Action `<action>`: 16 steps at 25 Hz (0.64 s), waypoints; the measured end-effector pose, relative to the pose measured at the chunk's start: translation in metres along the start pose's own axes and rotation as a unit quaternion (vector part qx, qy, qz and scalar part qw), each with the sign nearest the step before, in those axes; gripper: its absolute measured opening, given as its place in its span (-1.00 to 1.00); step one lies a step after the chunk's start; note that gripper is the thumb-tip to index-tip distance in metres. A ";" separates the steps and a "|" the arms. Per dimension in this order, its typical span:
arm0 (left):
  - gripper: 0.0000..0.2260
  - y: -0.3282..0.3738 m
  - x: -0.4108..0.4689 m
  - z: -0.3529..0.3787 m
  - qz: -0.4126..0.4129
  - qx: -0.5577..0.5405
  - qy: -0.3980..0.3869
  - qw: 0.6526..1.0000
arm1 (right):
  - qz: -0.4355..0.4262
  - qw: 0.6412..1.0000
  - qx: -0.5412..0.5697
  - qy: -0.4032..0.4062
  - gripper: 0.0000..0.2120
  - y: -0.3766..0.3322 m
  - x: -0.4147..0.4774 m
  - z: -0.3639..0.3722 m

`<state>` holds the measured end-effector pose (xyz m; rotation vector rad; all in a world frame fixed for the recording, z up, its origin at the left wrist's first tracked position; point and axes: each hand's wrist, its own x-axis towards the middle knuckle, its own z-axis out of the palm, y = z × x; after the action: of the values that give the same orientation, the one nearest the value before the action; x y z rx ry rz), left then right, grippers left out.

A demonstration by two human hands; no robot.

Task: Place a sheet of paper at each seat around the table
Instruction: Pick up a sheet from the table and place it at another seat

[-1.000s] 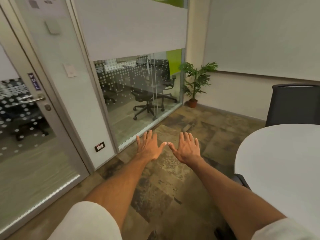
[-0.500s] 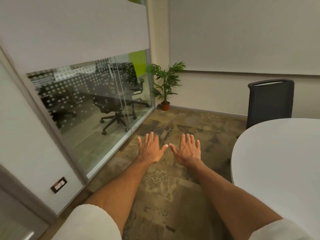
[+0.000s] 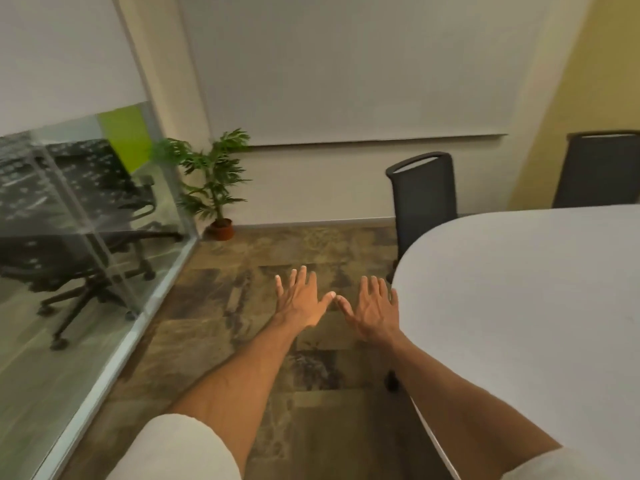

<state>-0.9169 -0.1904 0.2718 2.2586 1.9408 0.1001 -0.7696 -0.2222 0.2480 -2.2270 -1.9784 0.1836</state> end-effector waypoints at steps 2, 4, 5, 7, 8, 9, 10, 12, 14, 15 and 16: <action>-0.34 0.021 0.036 0.009 0.050 0.007 -0.009 0.999 | 0.047 0.999 -0.002 0.001 -0.22 0.023 0.023 0.004; -0.35 0.041 0.075 0.015 0.102 0.010 -0.018 0.995 | 0.096 0.995 -0.003 0.009 -0.22 0.043 0.048 0.007; -0.35 0.051 0.094 0.019 0.126 0.011 -0.024 0.992 | 0.120 0.993 -0.001 0.016 -0.23 0.053 0.058 0.008; -0.35 0.075 0.129 0.023 0.179 0.017 -0.031 0.983 | 0.174 0.984 0.005 0.033 -0.23 0.075 0.077 0.007; -0.34 0.087 0.145 0.024 0.203 0.019 -0.035 0.978 | 0.203 0.978 0.007 0.043 -0.23 0.085 0.084 0.006; -0.34 0.102 0.162 0.026 0.230 0.022 -0.040 0.972 | 0.236 0.970 0.010 0.056 -0.23 0.097 0.091 0.005; -0.34 0.115 0.176 0.029 0.253 0.024 -0.041 0.966 | 0.265 0.962 0.012 0.067 -0.23 0.107 0.096 0.003; -0.34 0.143 0.199 0.035 0.299 0.024 -0.046 0.953 | 0.316 0.945 0.017 0.081 -0.23 0.131 0.101 -0.002; -0.34 0.173 0.215 0.045 0.343 0.026 -0.059 0.937 | 0.358 0.929 0.020 0.093 -0.22 0.155 0.100 -0.006; -0.34 0.190 0.220 0.052 0.366 0.029 -0.060 0.928 | 0.379 0.920 0.020 0.101 -0.22 0.168 0.098 -0.007; -0.33 0.208 0.224 0.058 0.391 0.033 -0.062 0.918 | 0.398 0.911 0.020 0.106 -0.22 0.181 0.096 -0.009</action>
<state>-0.6703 -0.0039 0.2372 2.8545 0.8885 -0.0174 -0.5800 -0.1482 0.2220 -2.7449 -0.8588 0.0625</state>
